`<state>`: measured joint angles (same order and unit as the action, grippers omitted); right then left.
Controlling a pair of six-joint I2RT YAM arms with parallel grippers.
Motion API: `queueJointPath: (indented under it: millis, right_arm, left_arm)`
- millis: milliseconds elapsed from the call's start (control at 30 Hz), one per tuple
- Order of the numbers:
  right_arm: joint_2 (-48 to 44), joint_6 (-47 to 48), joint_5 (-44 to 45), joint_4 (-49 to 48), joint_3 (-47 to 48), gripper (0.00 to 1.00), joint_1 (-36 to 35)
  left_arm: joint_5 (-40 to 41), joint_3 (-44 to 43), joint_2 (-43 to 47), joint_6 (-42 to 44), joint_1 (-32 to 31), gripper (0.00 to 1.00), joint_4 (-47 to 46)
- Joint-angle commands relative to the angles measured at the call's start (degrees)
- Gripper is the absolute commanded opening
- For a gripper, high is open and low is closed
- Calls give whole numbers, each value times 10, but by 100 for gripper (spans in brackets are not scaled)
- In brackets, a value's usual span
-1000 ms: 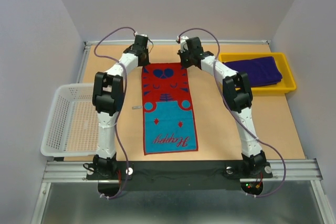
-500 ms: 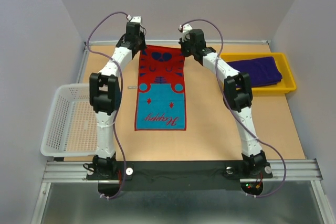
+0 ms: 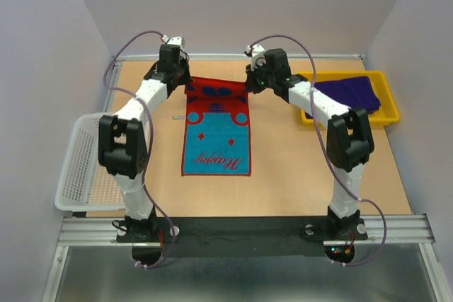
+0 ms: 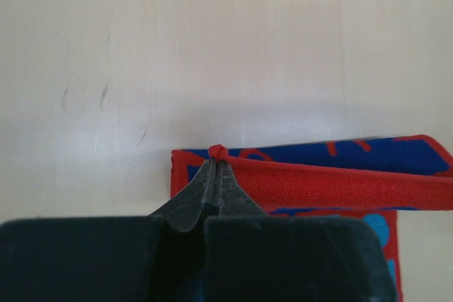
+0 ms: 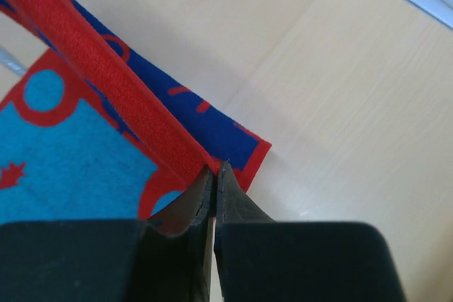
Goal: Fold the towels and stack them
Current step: Fold the towel
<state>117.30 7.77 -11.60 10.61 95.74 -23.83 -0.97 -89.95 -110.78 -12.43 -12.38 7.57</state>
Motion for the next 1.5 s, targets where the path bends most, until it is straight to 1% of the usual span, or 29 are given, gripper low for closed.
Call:
queueJointPath:
  millis: [0, 33, 67, 100, 133, 200, 233, 333, 500, 633, 833, 1000, 1200, 1233, 1300, 1467]
  right_arm:
    - [-80, -3, 21, -2, -61, 0, -2]
    - [-102, -13, 21, 3, -92, 1, -13]
    - [-112, -20, 20, 7, -106, 0, -18]
    - [-123, -28, 20, 10, -119, 1, -28]
    - [-139, -42, 20, 13, -150, 0, -33]
    - [-157, -51, 19, 16, -182, 0, -48]
    - [-165, -55, 20, 17, -209, 1, -51]
    - [-195, -73, 20, 20, -256, 0, -66]
    - [-232, -99, 20, 26, -301, 0, -80]
    - [-250, -108, 16, 32, -314, 0, -88]
    - [-273, -122, 3, 49, -325, 1, -97]
    - [-289, -142, -1, 56, -347, 0, -111]
    - [-300, -186, -10, 56, -397, 1, -130]
    - [-298, -195, -14, 56, -404, 0, -129]
    - [-295, -202, -15, 56, -416, 1, -129]
    - [-274, -213, 22, 55, -442, 0, -130]
  left_arm:
    - [49, 52, 98, -8, 21, 0, 5]
    - [53, 81, 108, -14, 20, 0, 13]
    - [53, 95, 123, -27, 21, 0, 23]
    - [52, 128, 132, -33, 20, 0, 33]
    - [45, 146, 140, -37, 20, 0, 36]
    - [39, 182, 172, -51, 20, 0, 34]
    - [35, 215, 182, -52, 19, 0, 33]
    - [31, 268, 235, -64, 18, 0, 36]
    - [25, 347, 283, -77, 15, 0, 34]
    - [15, 372, 303, -75, 15, 0, 35]
    - [36, 371, 335, -74, 14, 0, 65]
    - [27, 382, 371, -83, 13, 0, 78]
    - [12, 460, 421, -120, 10, 0, 55]
    - [-6, 481, 422, -131, 10, 0, 54]
    - [-12, 502, 421, -145, 10, 0, 44]
    - [-33, 551, 405, -175, 10, 0, 19]
